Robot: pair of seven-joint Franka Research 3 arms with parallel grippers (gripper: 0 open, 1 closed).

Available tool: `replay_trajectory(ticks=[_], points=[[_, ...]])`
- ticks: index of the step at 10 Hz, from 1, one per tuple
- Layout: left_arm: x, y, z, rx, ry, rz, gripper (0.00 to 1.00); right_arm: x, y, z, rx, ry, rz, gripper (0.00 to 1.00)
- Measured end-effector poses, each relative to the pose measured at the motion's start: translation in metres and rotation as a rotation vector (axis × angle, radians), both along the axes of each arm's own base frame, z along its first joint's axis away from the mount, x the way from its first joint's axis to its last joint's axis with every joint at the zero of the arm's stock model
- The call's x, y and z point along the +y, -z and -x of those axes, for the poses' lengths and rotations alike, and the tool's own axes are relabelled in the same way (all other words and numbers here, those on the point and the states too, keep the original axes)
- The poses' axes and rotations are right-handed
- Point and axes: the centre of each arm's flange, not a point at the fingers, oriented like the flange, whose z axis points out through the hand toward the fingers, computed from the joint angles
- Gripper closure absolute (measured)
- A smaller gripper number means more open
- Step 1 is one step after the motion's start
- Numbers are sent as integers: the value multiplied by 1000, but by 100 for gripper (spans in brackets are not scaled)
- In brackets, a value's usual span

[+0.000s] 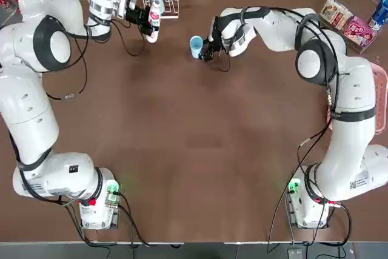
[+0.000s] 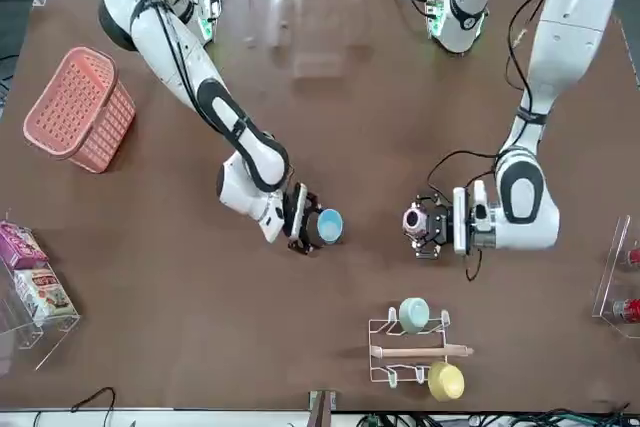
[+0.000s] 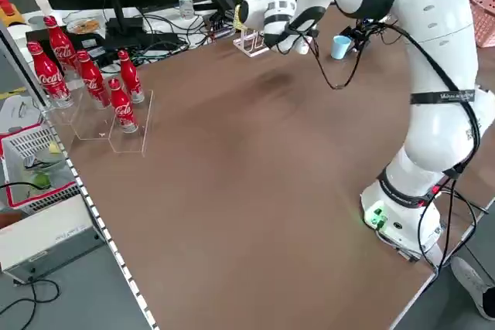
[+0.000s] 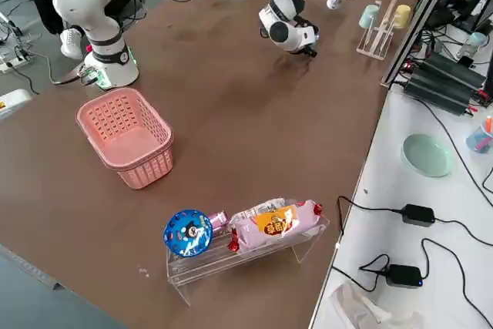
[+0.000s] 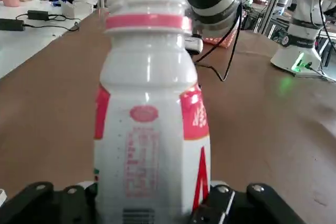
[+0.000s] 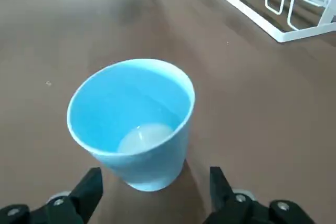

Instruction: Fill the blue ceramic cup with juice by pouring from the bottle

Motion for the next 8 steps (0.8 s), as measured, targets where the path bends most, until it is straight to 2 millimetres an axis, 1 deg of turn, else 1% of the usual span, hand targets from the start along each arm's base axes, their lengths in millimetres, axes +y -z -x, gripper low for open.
replay_trajectory(ticks=[2,5,7,8], points=[[-22,0,2,-36,8,-54,59,1,4,1,5,4,0,8],[-53,4,9,-65,36,-107,59,5,4,-1,-1,10,-6,9],[-66,6,12,-69,50,-162,59,6,7,-1,2,12,-7,13],[-69,4,11,-80,62,-209,59,6,7,-1,1,13,-7,22]])
